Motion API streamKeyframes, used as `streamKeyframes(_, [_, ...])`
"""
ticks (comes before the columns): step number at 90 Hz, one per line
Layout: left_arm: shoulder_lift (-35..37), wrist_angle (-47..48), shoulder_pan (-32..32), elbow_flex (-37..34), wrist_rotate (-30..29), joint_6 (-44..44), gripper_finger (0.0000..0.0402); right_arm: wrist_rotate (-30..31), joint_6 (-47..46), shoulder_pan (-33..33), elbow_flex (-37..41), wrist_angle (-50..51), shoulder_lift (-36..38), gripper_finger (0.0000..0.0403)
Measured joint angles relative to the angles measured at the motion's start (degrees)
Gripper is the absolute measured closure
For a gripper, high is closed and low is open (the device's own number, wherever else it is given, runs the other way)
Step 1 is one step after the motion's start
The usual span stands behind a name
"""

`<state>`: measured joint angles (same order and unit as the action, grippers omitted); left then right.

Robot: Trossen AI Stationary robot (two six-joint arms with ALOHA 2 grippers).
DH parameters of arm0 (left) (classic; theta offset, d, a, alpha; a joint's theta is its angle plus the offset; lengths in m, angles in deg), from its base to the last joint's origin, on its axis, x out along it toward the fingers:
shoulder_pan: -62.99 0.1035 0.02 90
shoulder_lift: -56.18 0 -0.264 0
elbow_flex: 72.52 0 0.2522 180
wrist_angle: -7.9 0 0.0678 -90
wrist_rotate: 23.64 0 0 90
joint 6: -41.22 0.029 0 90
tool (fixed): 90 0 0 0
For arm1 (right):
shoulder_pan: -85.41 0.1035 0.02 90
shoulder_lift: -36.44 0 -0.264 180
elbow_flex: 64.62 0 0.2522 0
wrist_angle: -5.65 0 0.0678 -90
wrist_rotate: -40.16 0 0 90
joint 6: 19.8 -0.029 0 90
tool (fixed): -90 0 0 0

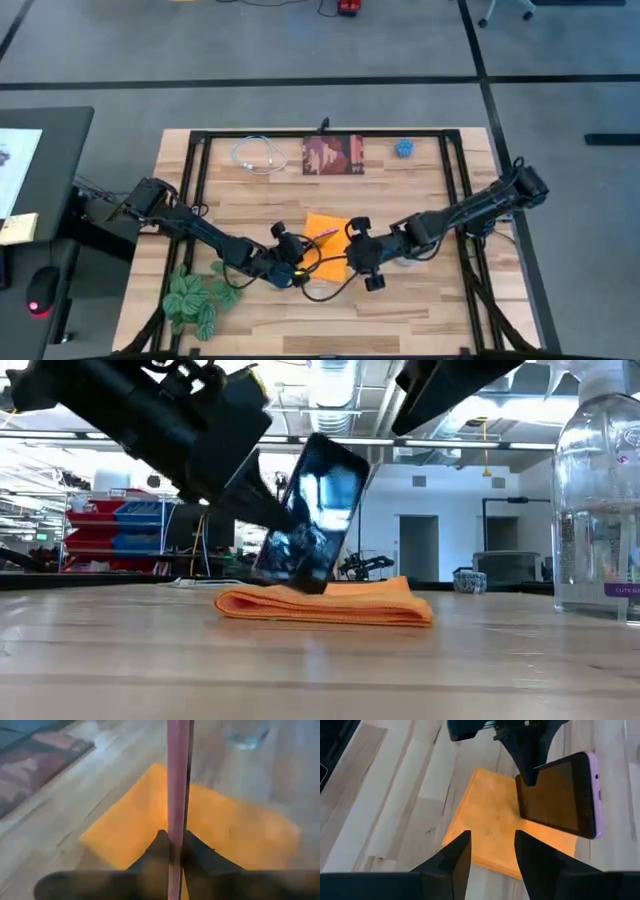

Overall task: Apply microfiber cloth
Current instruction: Wipe the front of the pink cellphone using microfiber cloth

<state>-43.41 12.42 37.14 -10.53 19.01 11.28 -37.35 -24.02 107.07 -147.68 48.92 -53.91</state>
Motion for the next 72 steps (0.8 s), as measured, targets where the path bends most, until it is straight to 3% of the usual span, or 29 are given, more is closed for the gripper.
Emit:
streamKeyframes(18, [0.0, -3.1, 0.1, 0.0, -1.0, 1.4, 0.0398, 0.0, -0.5, 0.4, 0.0, -0.8, 0.0, 0.0266])
streamKeyframes(72, [-1.8, 0.8, 1.4, 0.0, -0.6, -1.4, 0.0397, 0.0, -0.3, -0.5, 0.0, -2.4, 0.0, 0.0266])
